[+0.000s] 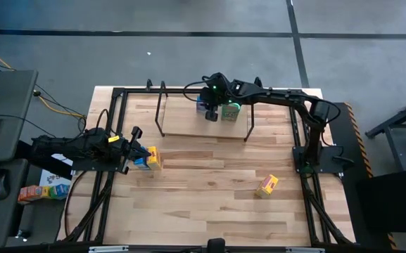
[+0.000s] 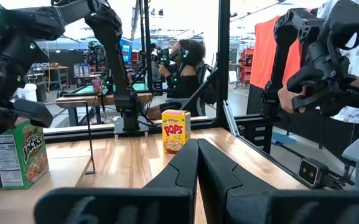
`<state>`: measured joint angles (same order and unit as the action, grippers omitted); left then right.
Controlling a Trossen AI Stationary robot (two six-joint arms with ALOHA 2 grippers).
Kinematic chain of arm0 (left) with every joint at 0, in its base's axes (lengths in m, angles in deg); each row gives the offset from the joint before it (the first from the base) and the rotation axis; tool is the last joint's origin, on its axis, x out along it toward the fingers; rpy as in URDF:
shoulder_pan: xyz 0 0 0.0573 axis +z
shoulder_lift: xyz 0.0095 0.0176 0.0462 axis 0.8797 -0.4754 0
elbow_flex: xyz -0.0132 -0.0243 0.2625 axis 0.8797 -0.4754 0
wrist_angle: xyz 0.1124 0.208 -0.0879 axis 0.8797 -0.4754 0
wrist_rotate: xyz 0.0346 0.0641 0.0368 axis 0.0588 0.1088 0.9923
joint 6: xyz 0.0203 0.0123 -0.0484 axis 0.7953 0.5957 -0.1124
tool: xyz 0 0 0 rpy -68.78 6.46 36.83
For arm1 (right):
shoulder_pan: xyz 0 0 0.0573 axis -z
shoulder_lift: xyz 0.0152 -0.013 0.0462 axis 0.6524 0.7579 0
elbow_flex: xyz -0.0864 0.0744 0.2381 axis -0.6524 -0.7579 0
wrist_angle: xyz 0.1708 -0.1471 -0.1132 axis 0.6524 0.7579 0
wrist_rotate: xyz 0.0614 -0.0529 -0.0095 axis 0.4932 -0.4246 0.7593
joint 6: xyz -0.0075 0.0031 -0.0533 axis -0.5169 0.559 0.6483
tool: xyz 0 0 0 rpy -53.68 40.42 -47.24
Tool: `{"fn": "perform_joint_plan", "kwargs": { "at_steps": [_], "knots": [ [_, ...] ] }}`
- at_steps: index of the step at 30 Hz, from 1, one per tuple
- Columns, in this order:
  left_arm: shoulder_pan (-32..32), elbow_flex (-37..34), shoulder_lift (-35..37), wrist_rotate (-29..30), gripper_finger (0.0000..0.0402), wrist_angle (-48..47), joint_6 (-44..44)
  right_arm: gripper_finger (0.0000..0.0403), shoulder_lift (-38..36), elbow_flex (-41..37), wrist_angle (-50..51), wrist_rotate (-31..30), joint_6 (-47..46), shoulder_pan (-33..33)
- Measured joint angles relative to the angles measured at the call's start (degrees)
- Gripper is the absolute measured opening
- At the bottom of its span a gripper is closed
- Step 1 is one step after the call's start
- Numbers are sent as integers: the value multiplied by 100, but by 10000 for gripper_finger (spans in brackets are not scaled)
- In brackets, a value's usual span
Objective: Stack cereal on shelf
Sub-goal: Put the right blue cereal box on the shelf
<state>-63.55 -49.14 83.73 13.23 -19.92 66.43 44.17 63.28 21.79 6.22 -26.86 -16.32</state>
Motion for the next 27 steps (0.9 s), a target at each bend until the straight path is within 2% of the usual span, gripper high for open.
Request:
{"fn": "perform_joint_plan", "kwargs": {
  "at_steps": [12,22,27],
  "knots": [
    [1,0,-1,0,0,0,0,101,0,0,-53,27,-47,0],
    [1,0,0,0,0,0,0,178,-2,0,-91,26,-46,0],
    [2,1,-1,0,0,0,0,201,-4,0,-220,26,-46,0]
  ]
}}
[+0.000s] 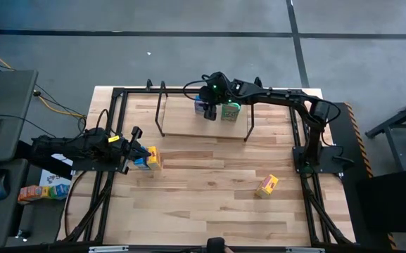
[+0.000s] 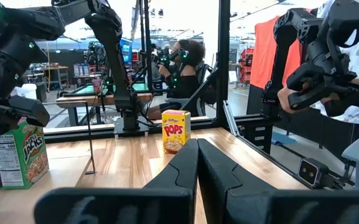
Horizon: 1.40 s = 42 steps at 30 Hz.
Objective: Stack cereal on shelf
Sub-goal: Put the right blue cereal box on the shelf, then put the blue cereal box on the shelf
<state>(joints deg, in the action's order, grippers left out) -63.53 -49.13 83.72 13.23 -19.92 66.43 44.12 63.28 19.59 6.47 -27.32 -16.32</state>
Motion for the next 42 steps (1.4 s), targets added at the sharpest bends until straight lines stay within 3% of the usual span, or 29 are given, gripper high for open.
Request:
{"fn": "perform_joint_plan", "kwargs": {
  "at_steps": [7,12,17,21,26,30,35,42],
  "knots": [
    [-1,0,-1,0,0,0,0,204,-9,4,-109,0,-2,0],
    [0,-1,-1,0,0,0,0,204,-17,410,276,0,-73,-1],
    [-1,-1,-1,0,0,0,0,204,-22,1215,1225,38,-245,-60],
    [-1,-1,0,0,0,0,-2,204,-26,1844,2205,410,-431,-185],
    [-2,-1,1,0,0,0,-2,204,-118,2043,3153,619,-525,-478],
    [-1,1,-1,0,0,0,-2,204,-509,1655,3409,512,-618,-738],
    [0,-1,0,0,0,0,0,204,-1487,545,3091,125,-1045,-1044],
    [0,0,1,0,0,1,-2,204,-3633,-2082,908,-625,-1807,-1825]
  ]
}}
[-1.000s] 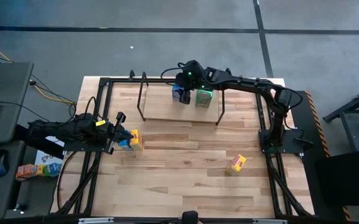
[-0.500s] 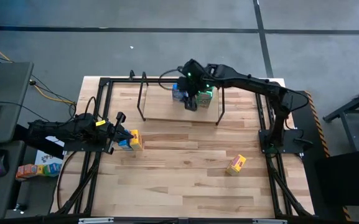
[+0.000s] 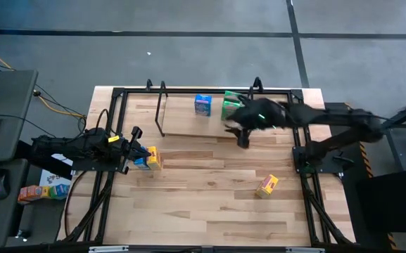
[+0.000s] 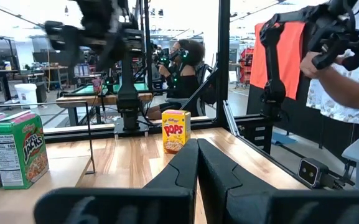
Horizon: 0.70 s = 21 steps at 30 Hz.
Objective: Stack cereal on shelf
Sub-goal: Put the blue cereal box on the shelf
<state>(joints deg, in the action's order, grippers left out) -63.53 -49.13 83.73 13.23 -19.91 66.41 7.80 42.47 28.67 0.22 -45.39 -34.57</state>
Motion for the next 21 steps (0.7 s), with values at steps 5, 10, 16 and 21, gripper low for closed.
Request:
{"fn": "perform_joint_plan", "kwargs": {
  "at_steps": [5,10,16,21],
  "knots": [
    [0,0,0,0,0,4,1,204,-1202,-1981,-2691,-506,-68,-760],
    [0,1,-2,0,0,6,2,204,-1643,-3479,-5406,-753,407,-1207],
    [0,0,-1,8,0,77,2,204,-1646,-4177,-6946,-785,620,-1270],
    [-1,-1,0,409,10,323,-158,204,-1626,-4189,-6912,-787,522,-1268]
  ]
}}
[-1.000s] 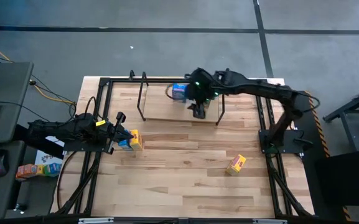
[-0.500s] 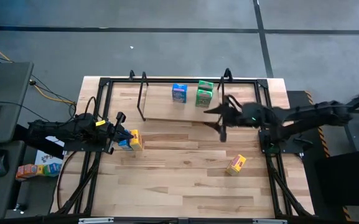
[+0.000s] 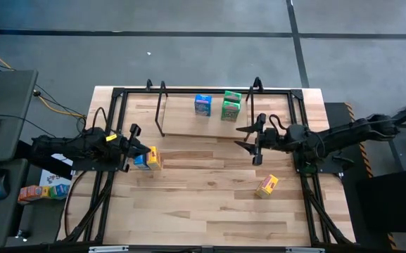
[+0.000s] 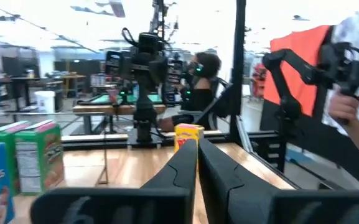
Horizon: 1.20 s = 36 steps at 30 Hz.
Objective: Stack cereal on shelf
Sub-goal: Put the blue cereal box on the shelf
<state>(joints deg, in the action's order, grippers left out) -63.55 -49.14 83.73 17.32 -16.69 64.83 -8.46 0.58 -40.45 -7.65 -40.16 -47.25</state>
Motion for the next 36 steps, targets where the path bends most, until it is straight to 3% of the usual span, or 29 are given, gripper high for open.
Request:
{"fn": "perform_joint_plan", "kwargs": {
  "at_steps": [4,9,15,20,24,30,36],
  "knots": [
    [1,0,-1,85,52,3,-103,204,0,0,24,2,-24,0],
    [0,0,-7,358,133,138,-245,204,0,0,49,4,-24,0],
    [0,2,-57,354,223,1090,-1055,204,2,0,58,9,-61,0],
    [0,2,-59,374,245,1475,-1104,204,4,0,94,11,-178,0],
    [0,86,-90,899,244,1549,-1958,204,4,0,125,11,-179,0],
    [-2,1286,-740,1255,244,-310,-2592,204,4,0,147,11,-177,15],
    [-208,3040,-2293,1799,243,-3454,-3538,204,4,0,160,11,-177,15]
  ]
}}
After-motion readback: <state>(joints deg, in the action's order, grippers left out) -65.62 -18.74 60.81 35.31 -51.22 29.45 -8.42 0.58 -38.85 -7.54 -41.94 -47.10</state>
